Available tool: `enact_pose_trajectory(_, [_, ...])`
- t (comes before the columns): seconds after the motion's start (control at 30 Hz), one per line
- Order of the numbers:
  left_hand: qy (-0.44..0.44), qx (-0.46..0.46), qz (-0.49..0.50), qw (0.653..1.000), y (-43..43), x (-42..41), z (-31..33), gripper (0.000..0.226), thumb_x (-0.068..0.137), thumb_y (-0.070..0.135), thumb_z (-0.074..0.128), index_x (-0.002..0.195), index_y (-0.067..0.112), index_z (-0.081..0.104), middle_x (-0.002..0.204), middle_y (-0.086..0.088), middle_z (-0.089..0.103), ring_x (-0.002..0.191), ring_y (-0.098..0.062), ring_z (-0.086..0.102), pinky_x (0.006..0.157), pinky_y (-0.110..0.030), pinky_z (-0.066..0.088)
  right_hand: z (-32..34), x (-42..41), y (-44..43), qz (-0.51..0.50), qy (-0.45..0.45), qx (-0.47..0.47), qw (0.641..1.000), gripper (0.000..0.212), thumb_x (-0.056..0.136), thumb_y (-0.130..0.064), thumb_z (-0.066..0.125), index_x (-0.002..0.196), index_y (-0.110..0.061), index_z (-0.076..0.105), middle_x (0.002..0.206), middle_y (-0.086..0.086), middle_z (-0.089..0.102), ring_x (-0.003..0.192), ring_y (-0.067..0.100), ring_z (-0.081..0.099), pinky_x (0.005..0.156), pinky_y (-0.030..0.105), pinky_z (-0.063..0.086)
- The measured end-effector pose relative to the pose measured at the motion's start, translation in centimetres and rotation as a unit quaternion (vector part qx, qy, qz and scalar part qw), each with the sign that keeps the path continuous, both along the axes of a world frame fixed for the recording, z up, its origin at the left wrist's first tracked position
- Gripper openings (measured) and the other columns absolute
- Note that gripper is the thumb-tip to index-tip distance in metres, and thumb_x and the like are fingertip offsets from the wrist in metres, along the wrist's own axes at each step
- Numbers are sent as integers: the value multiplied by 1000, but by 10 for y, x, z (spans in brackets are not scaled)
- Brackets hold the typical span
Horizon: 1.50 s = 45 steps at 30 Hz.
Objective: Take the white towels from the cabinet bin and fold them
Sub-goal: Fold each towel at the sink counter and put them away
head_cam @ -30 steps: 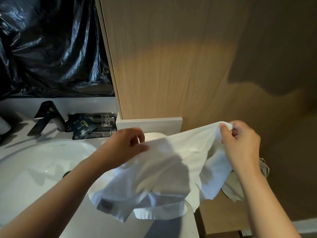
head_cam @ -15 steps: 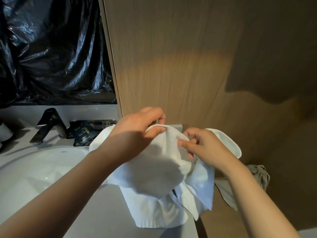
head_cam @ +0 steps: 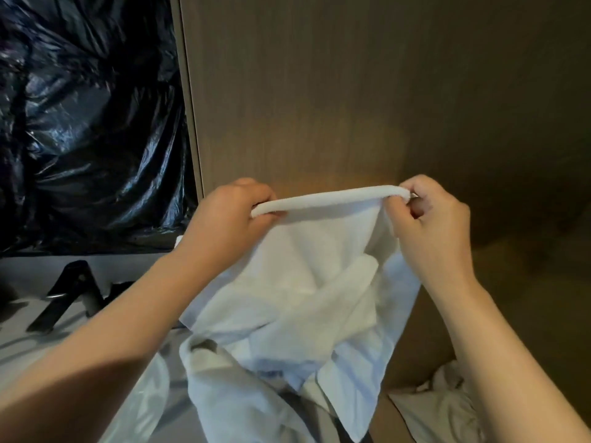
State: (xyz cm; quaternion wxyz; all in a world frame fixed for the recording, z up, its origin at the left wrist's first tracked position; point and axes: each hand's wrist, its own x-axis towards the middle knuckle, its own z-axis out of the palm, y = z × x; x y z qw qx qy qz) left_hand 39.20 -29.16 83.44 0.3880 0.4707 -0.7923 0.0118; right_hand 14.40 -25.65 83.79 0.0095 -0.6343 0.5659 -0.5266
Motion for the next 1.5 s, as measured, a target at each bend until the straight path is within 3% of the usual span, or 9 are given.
enact_pose_trajectory(0.07, [17,-48,17,999,-3,-2,12,11,85,27,63,85,18,69,79,5,55,69,-16,52,60,-31,39,11,-6,1,14,22,-1,1000,12,95,-30,58,86,-23,61,69,-9,59,65,5,57,53,18,40])
enact_pose_trajectory(0.2, [-23,-84,56,995,-8,0,18,7,86,19,63,88,16,68,84,-2,57,77,-26,57,63,-34,42,25,-24,-2,144,131,313,929,31,87,-38,69,72,-11,66,58,8,53,51,14,46,54,32,38])
enact_pose_trajectory(0.37, [-31,-69,38,996,-8,-4,26,6,85,15,65,89,14,69,85,-5,58,80,-28,57,64,-36,43,25,-21,-8,20,54,83,995,24,93,-38,60,79,-21,65,68,-3,61,63,12,58,58,30,49])
enact_pose_trajectory(0.7, [-12,-41,42,998,-6,-3,5,11,86,21,63,86,13,72,83,-1,56,75,-27,59,62,-35,45,3,-22,-10,-39,60,-11,997,18,94,-33,59,79,-24,59,65,-8,57,63,9,57,53,27,46])
enact_pose_trajectory(0.83, [4,-38,76,996,-8,-3,4,12,84,20,59,82,13,69,79,-2,54,74,-26,57,59,-31,39,-3,-24,-19,7,171,174,970,27,91,-34,64,70,-17,60,62,1,59,63,19,59,59,37,46])
enact_pose_trajectory(0.93, [-40,120,83,989,-12,-5,-9,24,85,34,68,70,16,64,68,-1,56,74,-26,57,57,-33,35,-12,-23,-19,-36,105,92,990,21,94,-34,60,76,-22,59,61,-4,58,59,15,57,54,35,47])
enact_pose_trajectory(1.23, [-7,212,12,977,5,19,-21,20,85,39,69,75,22,72,69,3,66,64,-9,57,62,-29,44,-32,-33,-22,-95,-49,112,988,22,94,-30,57,76,-16,59,69,3,60,70,22,58,68,47,53])
enact_pose_trajectory(1.37, [63,266,-40,961,21,25,-43,36,91,43,60,78,11,71,66,-5,62,58,-16,52,59,-27,40,-42,-19,1,-37,-98,189,976,13,95,-29,60,107,-25,56,83,-1,64,73,12,64,54,11,42])
enact_pose_trajectory(1.5, [83,252,-67,962,42,8,-58,38,93,37,58,70,7,64,61,-6,56,54,-5,46,54,-23,36,-56,16,36,141,-122,252,949,52,91,-22,67,129,-46,42,57,-6,55,54,3,57,58,10,47])
